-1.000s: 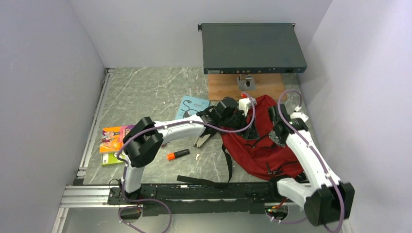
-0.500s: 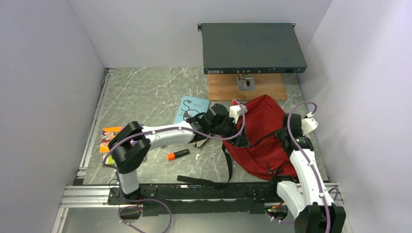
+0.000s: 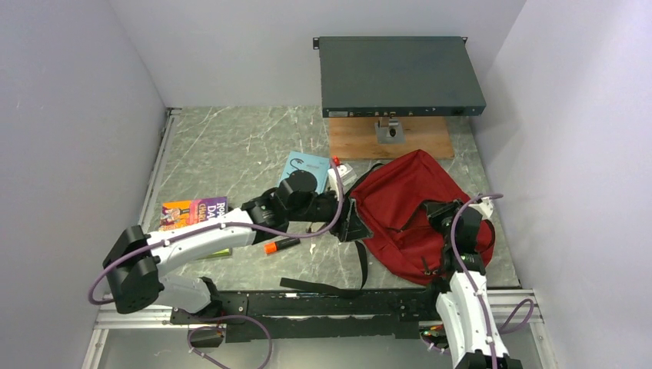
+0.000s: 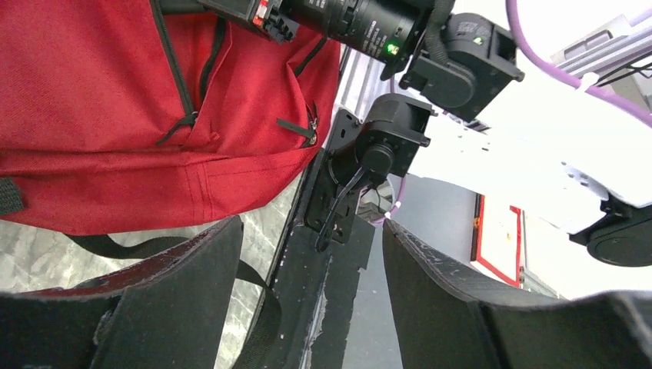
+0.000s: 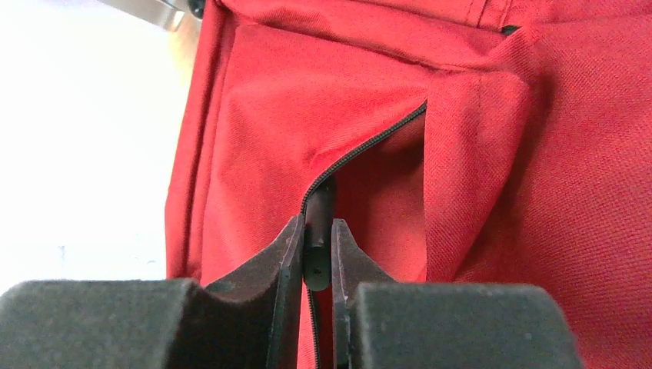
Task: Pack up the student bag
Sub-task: Place the stationery in the student bag.
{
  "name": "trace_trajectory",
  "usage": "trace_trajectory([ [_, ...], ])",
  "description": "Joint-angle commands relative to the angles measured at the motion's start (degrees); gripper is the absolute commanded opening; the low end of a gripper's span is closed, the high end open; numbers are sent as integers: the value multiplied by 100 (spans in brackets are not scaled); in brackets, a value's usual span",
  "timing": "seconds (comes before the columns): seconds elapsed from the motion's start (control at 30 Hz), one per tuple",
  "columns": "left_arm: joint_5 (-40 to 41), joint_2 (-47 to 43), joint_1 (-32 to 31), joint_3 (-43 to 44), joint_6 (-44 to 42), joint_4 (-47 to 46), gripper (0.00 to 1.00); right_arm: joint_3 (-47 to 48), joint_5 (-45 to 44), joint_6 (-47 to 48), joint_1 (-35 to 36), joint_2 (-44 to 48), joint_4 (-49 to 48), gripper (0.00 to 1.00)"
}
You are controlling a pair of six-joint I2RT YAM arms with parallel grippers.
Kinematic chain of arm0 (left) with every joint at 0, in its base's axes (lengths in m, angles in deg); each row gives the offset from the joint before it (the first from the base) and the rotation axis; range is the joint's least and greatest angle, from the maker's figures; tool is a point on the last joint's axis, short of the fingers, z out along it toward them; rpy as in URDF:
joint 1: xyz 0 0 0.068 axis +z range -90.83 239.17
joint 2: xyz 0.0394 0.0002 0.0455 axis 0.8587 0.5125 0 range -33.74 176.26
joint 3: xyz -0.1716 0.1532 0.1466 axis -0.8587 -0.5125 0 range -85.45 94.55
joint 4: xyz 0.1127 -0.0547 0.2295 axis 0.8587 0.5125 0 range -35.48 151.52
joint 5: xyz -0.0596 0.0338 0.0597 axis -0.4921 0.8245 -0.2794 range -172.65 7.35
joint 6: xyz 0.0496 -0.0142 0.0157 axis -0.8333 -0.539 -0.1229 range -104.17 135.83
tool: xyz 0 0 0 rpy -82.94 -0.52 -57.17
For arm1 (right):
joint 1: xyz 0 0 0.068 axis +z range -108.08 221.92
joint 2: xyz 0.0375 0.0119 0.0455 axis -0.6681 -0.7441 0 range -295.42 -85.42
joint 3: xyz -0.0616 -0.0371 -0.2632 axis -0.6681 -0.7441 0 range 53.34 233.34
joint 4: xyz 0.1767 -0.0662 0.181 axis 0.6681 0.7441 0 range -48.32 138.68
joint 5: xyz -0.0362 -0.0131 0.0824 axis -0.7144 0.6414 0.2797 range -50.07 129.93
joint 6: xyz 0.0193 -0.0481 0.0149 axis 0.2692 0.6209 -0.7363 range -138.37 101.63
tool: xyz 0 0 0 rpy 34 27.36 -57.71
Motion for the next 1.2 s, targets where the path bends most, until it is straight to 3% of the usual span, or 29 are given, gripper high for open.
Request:
trace_trajectory([
  [0.0, 283, -449, -24, -10, 143, 62, 71, -305, 1136, -643, -326, -22, -1079, 0],
  [0.1, 405, -719, -26, -65, 303, 86, 70, -651, 2222, -1109, -609, -404, -2090, 0],
  [0.2, 457, -913, -27, -165, 374, -21, 70, -666, 2174, -1098, -657, -592, -2048, 0],
  [0.27, 506, -982, -20, -171, 378, 29, 70, -610, 2145, -934, -710, -727, -1961, 6],
  [0.33, 539, -1028, -26, -163, 384, 90, 70, -524, 2165, -773, -744, -917, -1818, 17],
  [0.43, 598, -1085, -19, -164, 445, 162, 68, -131, 2129, -203, -799, -1397, -1073, 25],
  [0.67, 857, -1219, -20, -165, 461, 368, 68, 498, 1700, 720, -803, -1226, 740, 66],
  [0.77, 890, -1192, -24, -89, 415, 499, 68, 738, 1621, 919, -803, -1146, 1068, 70],
  [1.0, 1260, -1277, 18, 92, 252, 1128, 68, 1153, 1856, 1284, -667, -1718, 1053, 68],
  [1.07, 1637, -1388, 89, 207, 161, 1587, 71, 1446, 1368, 1490, -185, -1544, 1353, 70],
  [1.17, 2073, -1634, 328, 78, 84, 2153, 85, 1964, 517, 1609, 845, -1362, 1839, 72],
])
